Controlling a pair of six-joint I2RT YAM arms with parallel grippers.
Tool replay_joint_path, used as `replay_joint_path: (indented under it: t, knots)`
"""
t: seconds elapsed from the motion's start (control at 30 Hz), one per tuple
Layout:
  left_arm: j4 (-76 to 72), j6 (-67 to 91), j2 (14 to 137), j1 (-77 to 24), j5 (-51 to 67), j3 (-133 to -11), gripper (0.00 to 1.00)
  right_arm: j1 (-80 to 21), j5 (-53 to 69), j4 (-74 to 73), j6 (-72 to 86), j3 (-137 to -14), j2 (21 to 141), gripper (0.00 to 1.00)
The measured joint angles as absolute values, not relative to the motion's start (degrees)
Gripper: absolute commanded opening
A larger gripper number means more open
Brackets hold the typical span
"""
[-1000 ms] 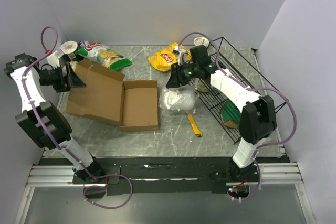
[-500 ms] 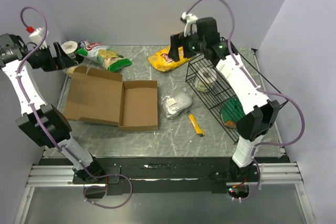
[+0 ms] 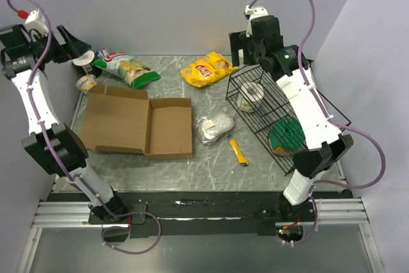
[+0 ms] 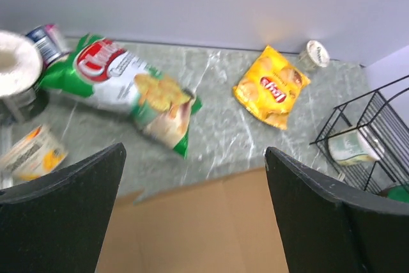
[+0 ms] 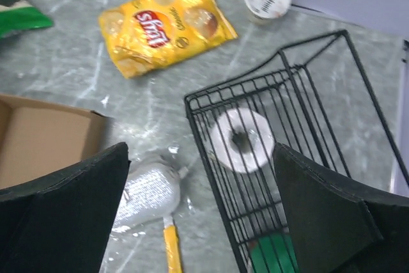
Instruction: Unpack the express box
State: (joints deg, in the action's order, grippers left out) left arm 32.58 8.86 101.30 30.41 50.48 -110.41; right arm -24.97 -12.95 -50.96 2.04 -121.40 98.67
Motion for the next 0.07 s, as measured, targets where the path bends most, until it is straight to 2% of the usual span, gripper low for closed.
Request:
replay_joint_path:
  t: [0.07]
  knots:
    - [31.2, 9.8, 102.7, 28.9, 50.1, -111.8, 0.96, -24.9, -14.3, -51.7, 1.8, -121.3, 97.8, 1.00]
